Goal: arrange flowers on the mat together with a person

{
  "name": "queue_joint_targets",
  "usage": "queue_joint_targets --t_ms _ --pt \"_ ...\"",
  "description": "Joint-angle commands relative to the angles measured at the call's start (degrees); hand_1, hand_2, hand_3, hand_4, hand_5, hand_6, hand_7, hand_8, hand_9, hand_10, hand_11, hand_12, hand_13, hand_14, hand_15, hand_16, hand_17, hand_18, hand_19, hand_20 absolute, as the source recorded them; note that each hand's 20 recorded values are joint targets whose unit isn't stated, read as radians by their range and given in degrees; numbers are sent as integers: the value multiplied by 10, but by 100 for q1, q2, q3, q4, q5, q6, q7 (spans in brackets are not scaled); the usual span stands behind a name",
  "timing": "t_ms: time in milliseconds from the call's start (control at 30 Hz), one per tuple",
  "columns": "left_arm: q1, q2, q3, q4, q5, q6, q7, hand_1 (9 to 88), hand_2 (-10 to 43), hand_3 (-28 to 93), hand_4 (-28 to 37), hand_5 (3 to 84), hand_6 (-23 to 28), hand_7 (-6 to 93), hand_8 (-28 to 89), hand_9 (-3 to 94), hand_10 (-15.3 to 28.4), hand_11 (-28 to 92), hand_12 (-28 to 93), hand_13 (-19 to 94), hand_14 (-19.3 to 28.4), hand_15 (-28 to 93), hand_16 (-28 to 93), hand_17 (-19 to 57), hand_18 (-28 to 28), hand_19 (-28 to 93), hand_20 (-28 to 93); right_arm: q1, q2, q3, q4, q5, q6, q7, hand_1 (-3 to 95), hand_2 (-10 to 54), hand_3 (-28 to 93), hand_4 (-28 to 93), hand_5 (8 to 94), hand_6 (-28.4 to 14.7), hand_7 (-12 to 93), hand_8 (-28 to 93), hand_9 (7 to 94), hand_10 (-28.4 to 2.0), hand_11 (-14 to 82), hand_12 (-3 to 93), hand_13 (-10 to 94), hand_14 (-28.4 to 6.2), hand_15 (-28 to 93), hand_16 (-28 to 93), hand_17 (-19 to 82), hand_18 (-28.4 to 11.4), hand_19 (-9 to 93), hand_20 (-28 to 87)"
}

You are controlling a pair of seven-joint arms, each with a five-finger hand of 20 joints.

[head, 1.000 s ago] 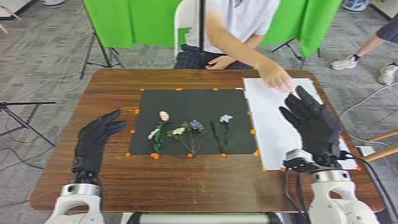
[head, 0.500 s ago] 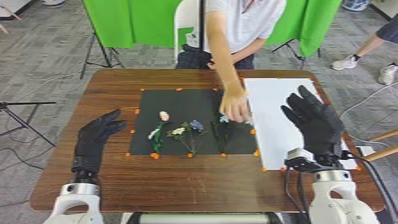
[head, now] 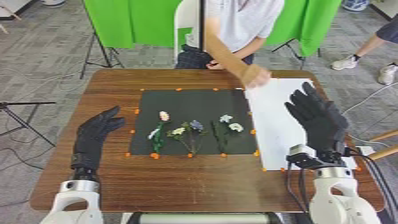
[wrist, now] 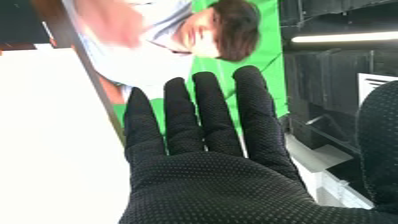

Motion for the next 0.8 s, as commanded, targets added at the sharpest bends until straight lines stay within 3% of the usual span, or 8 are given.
queue_joint_targets --t_ms 33,333,800 --pt "-32 -54 9 70 21 -57 -55 227 75 655 -276 501 36 136 -65 529 157 209 128 410 189 218 -17 98 125 116 182 30 -43 26 5 -33 34 -70 73 45 756 -188 399 -1 91 -90 389 -141 38 102 289 -115 99 61 164 -148 42 234" --pt "-152 -142 1 138 31 -72 -15 229 74 655 -274 501 36 136 -64 528 157 208 128 407 188 220 -15 96 126 120 184 134 -82 37 39 -49 10 -100 74 44 755 -189 416 -5 100 -89 396 -142 40 103 298 -118 103 63 166 -147 40 233" --pt "-113 -140 -2 116 35 -66 24 230 73 657 -270 499 35 138 -65 529 156 209 129 404 187 222 -12 91 130 124 181 200 -56 30 49 -85 26 -16 76 50 749 -189 493 -11 116 -89 470 -147 59 113 346 -126 126 73 177 -151 44 241"
